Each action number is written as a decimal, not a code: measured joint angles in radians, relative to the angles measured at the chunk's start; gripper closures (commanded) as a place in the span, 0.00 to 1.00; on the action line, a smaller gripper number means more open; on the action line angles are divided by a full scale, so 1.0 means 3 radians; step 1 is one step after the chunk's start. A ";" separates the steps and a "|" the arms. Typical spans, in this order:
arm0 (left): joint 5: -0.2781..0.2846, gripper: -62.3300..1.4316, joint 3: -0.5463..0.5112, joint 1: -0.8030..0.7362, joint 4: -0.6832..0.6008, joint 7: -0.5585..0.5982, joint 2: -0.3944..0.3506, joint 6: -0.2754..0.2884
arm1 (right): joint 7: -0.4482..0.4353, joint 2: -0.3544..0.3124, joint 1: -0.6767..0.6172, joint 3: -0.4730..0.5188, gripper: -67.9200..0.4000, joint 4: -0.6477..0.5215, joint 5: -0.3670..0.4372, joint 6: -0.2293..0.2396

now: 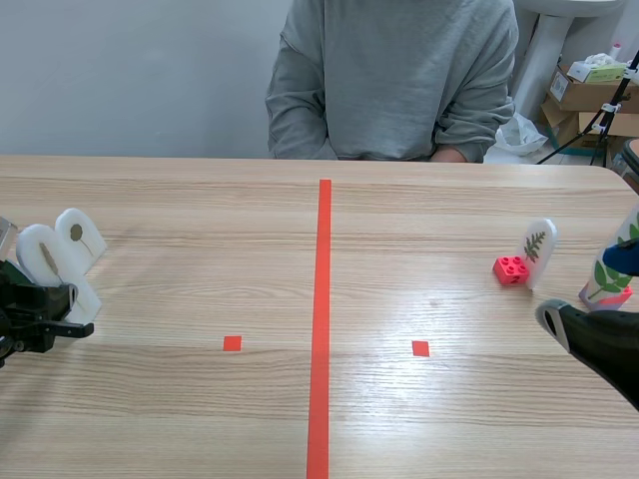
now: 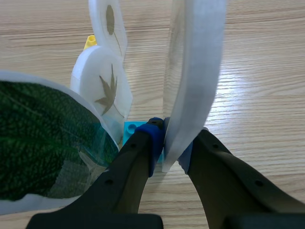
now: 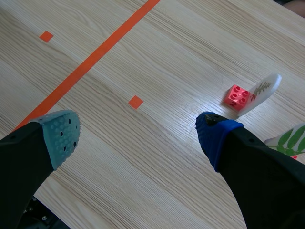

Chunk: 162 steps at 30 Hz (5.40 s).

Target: Do the leaf sorting experiment

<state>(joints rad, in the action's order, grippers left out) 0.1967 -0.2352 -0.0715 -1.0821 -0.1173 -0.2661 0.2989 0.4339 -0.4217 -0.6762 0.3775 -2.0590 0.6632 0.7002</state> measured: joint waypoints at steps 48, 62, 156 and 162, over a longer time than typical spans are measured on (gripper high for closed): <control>0.0816 0.06 -0.0563 -0.2054 -0.3282 -0.0273 -0.0009 0.1264 | 0.0001 0.0000 0.0000 0.0000 0.27 0.0000 -0.0001 0.0000; 0.0857 0.07 -0.0561 -0.2089 -0.3287 -0.0270 -0.0009 0.1311 | 0.0001 0.0000 0.0000 0.0000 0.27 0.0000 -0.0001 0.0000; 0.0857 0.07 -0.0220 -0.2089 -0.3287 -0.0444 -0.0231 0.1311 | 0.0001 0.0003 0.0000 0.0000 0.27 0.0000 -0.0144 0.0000; 0.0857 0.07 -0.0220 -0.2089 -0.3287 -0.0444 -0.0231 0.1311 | 0.0001 0.0003 0.0000 0.0000 0.27 0.0000 -0.0144 0.0000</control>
<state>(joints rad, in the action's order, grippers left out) 0.4538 -0.3012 -0.6983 -2.0682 -0.2504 -0.3355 0.6922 0.4343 -0.4210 -0.6762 0.3775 -2.0590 0.6201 0.7002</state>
